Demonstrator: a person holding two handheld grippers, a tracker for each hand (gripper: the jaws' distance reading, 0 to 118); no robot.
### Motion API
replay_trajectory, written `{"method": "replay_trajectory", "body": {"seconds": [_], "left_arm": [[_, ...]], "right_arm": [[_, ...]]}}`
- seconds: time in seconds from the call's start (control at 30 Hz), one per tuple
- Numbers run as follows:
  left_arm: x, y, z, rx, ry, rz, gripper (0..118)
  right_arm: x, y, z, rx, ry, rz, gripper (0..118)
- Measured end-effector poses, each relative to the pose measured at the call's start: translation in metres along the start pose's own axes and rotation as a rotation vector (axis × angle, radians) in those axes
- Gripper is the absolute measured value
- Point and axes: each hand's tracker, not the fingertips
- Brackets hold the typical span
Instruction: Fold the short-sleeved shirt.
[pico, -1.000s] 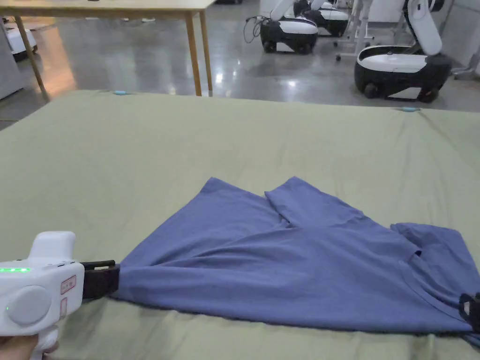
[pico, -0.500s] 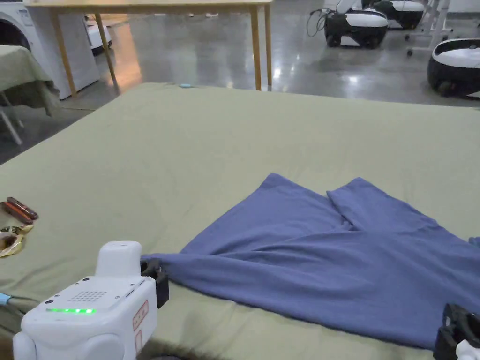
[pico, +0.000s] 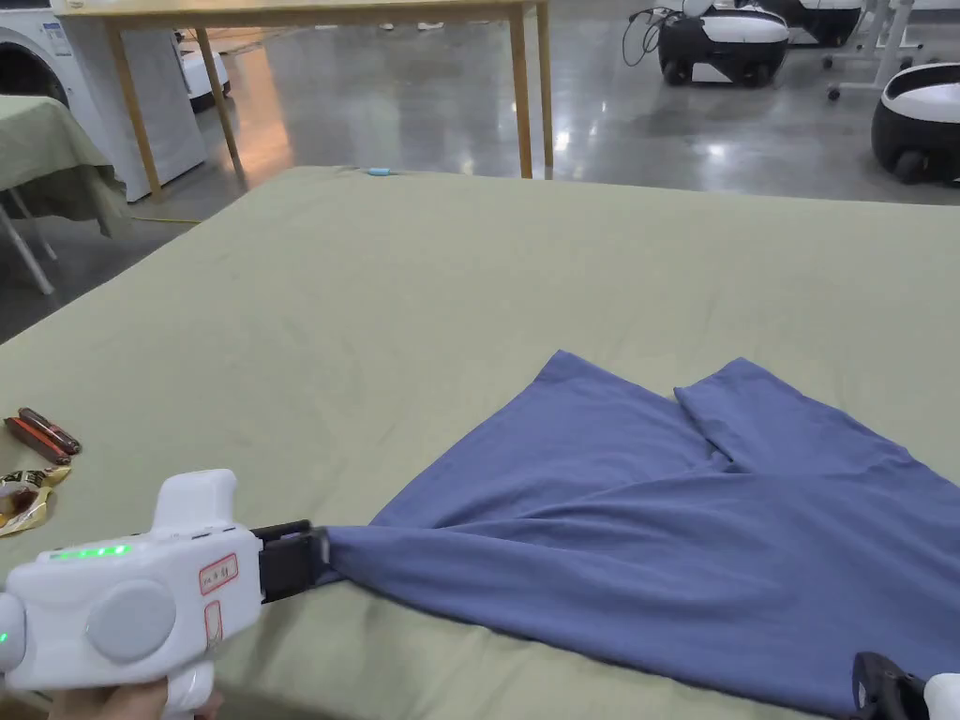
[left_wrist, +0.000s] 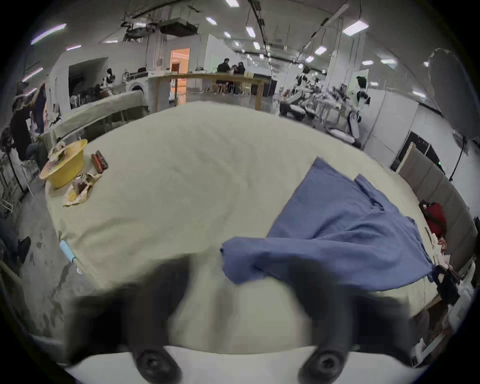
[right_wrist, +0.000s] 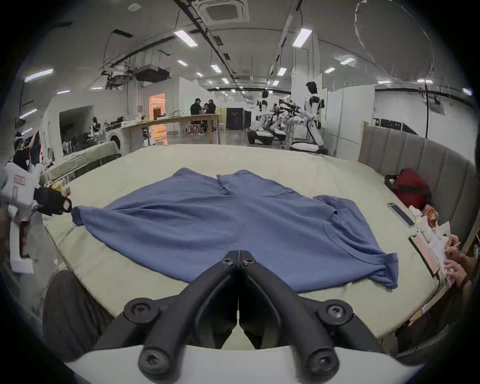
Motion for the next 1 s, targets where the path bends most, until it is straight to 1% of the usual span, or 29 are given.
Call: {"method": "replay_trajectory", "body": {"seconds": [0.03, 0.07, 0.1, 0.13, 0.17, 0.23, 0.3, 0.33, 0.37, 0.4, 0.43, 0.47, 0.53, 0.67, 0.73, 0.77, 0.8, 0.9, 0.97, 1.0], "left_arm": [[-0.001, 0.004, -0.01, -0.037, 0.003, -0.004, 113], [-0.001, 0.009, -0.014, 0.015, -0.032, 0.033, 113], [-0.003, 0.014, -0.023, -0.007, -0.028, -0.005, 112], [-0.002, 0.019, -0.033, -0.098, -0.034, -0.01, 111], [0.0, 0.023, -0.04, -0.087, -0.012, -0.014, 111], [0.015, 0.018, -0.033, -0.063, -0.034, -0.05, 107], [0.025, 0.018, -0.033, -0.081, -0.091, -0.09, 99], [0.021, 0.018, -0.037, -0.092, -0.099, -0.097, 92], [0.026, 0.017, -0.036, -0.12, -0.115, -0.117, 81], [0.03, 0.015, -0.034, -0.13, -0.126, -0.132, 57], [0.031, 0.013, -0.034, -0.117, -0.127, -0.132, 7], [0.033, 0.01, -0.032, -0.091, -0.133, -0.145, 2], [0.037, 0.01, -0.032, -0.11, -0.099, -0.163, 2], [0.026, 0.016, -0.034, -0.104, -0.119, -0.129, 2], [0.032, 0.015, -0.031, -0.091, -0.108, -0.151, 2], [0.033, 0.016, -0.031, -0.087, -0.108, -0.156, 2], [0.033, 0.016, -0.032, -0.08, -0.108, -0.155, 2], [0.048, 0.01, -0.027, -0.029, -0.103, -0.161, 2], [0.051, 0.007, -0.03, -0.019, -0.104, -0.147, 2], [0.034, 0.013, -0.043, -0.037, -0.112, -0.127, 2]], "right_arm": [[0.001, -0.002, -0.001, -0.008, 0.005, -0.005, 1], [0.001, -0.003, -0.003, -0.016, 0.01, -0.011, 1], [0.002, -0.004, -0.005, -0.029, 0.014, -0.012, 1], [0.0, -0.004, -0.006, -0.038, 0.014, -0.008, 1], [0.0, -0.007, -0.007, -0.043, 0.009, -0.004, 1], [0.003, -0.009, -0.009, -0.056, 0.012, -0.005, 1], [0.005, -0.01, -0.01, -0.069, 0.004, -0.01, 1], [0.006, -0.011, -0.011, -0.073, 0.004, -0.012, 1], [0.007, -0.012, -0.012, -0.077, 0.001, -0.014, 1], [0.007, -0.011, -0.011, -0.078, -0.002, -0.017, 1], [0.009, -0.011, -0.011, -0.081, -0.001, -0.021, 1], [0.01, -0.01, -0.011, -0.083, 0.002, -0.023, 1], [0.012, -0.008, -0.013, -0.086, 0.003, -0.021, 1], [0.023, 0.004, -0.026, -0.107, 0.001, -0.018, 1], [0.034, 0.019, -0.042, -0.114, 0.007, -0.004, 1], [0.04, 0.029, -0.053, -0.126, -0.005, 0.027, 1], [0.047, 0.043, -0.068, -0.108, -0.005, 0.04, 1], [0.071, 0.079, -0.115, -0.114, -0.004, 0.043, 1], [0.09, 0.103, -0.154, -0.133, -0.001, 0.024, 1], [0.099, 0.117, -0.176, -0.166, -0.004, 0.027, 1]]}}
